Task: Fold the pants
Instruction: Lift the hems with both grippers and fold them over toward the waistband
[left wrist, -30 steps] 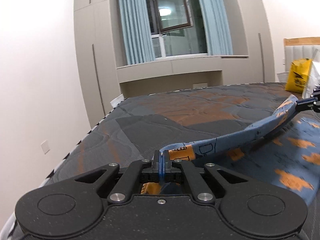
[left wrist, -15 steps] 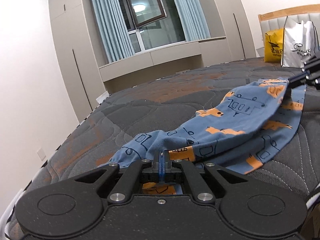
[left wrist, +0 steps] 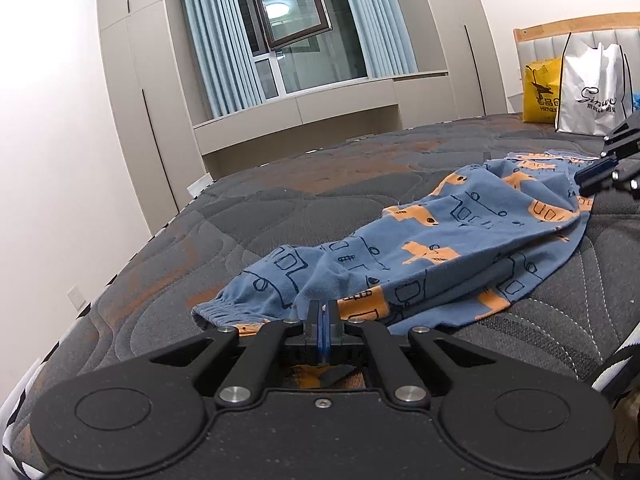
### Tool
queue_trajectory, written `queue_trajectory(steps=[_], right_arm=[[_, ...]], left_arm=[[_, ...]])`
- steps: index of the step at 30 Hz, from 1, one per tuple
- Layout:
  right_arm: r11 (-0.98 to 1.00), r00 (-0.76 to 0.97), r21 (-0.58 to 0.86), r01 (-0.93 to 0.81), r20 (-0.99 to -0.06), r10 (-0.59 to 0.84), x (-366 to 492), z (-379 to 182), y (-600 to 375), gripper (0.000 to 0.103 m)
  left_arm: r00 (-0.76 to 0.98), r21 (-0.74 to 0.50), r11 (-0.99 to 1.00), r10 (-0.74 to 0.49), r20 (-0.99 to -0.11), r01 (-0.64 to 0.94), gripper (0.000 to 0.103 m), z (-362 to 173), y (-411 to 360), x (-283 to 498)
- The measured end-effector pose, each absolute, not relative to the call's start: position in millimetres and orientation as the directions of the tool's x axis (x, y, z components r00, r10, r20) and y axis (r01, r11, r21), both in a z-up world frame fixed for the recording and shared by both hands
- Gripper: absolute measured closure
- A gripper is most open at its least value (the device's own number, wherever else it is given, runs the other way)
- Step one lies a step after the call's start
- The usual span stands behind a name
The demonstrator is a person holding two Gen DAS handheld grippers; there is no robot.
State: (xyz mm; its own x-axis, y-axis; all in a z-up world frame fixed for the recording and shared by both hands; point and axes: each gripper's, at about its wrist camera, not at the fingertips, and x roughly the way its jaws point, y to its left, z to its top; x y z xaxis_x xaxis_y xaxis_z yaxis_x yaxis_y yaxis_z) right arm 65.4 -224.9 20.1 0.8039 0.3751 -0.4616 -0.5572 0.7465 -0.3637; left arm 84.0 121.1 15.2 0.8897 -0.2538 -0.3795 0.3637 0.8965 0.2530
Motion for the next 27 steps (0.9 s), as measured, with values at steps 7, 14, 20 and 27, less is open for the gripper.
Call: queue_trajectory(steps=[7, 14, 20, 27], right_arm=[[0.656, 0.767, -0.429, -0.621, -0.504, 0.396, 59, 8, -212, 0.069], [0.611, 0.758, -0.469, -0.637, -0.522, 0.390, 67, -9, -190, 0.084], [0.612, 0.770, -0.481, -0.628, -0.498, 0.398, 64, -4, -186, 0.103], [0.591, 0.757, -0.484, -0.646, -0.507, 0.412, 52, 4, -190, 0.103]], left_arm=[[0.895, 0.246, 0.902, -0.250, -0.371, 0.354, 0.103, 17, 121, 84], [0.903, 0.245, 0.905, -0.254, -0.345, 0.348, 0.103, 23, 125, 78], [0.903, 0.249, 0.901, -0.260, -0.343, 0.354, 0.103, 24, 127, 73], [0.891, 0.220, 0.907, -0.263, -0.370, 0.359, 0.103, 15, 133, 71]])
